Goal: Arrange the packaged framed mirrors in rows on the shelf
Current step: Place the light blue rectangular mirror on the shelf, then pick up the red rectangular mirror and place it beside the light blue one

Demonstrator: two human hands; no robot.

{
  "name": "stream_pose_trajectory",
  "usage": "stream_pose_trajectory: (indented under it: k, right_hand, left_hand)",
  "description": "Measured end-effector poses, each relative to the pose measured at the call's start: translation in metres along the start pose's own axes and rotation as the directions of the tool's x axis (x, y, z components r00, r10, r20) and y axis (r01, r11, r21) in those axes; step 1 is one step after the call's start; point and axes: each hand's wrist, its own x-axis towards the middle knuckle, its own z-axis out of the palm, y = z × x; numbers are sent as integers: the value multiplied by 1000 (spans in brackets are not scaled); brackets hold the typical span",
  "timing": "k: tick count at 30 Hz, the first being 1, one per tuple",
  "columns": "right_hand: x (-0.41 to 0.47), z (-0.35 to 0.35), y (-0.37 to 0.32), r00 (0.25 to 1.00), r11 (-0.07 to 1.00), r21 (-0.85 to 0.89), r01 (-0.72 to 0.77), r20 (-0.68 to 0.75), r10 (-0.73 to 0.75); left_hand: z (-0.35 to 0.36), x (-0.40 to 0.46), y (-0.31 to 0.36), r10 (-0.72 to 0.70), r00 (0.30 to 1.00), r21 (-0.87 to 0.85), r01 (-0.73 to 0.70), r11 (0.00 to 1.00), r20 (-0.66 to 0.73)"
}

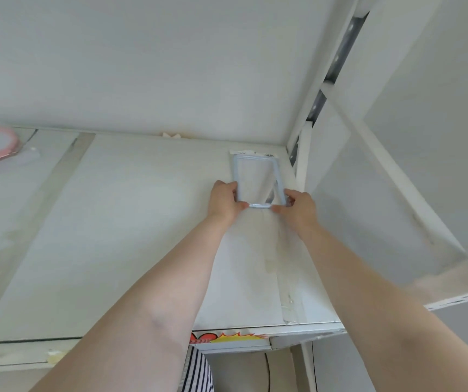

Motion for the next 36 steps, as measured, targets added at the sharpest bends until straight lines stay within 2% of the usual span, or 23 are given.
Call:
stream_pose_trajectory:
  k: [6,12,15,18,24,31,36]
  right_hand:
    - [3,1,1,999,999,-37,-2,-46,1]
    - [8,0,0,999,985,-169,-38,5,40]
    - [-1,-5,-4,998,979,-198,-55,-39,48]
    - [-24,-11,-16,998,986,-168,26,-48,-34]
    - [-83,-6,-60,980,965,-187,184,113,-165]
    - [-142,10,-99,926,914,-233,332,266,-268]
    - [-190,30,-112,867,841,-293,454,364,-341]
  left_hand:
    - [-2,3,8,1,1000,40,-2,999,12]
    - [-4,1,10,-29,1000,67,28,997,6]
    - [-14,-9,14,-38,999,60,39,997,-10]
    - [-31,-31,18,-28,1000,101,29,995,-15]
    - [-80,-96,27,-9,999,283,-6,959,51]
    - [-139,-157,7,-45,999,358,31,933,30]
    - [-181,-200,-25,-31,998,495,3,869,48]
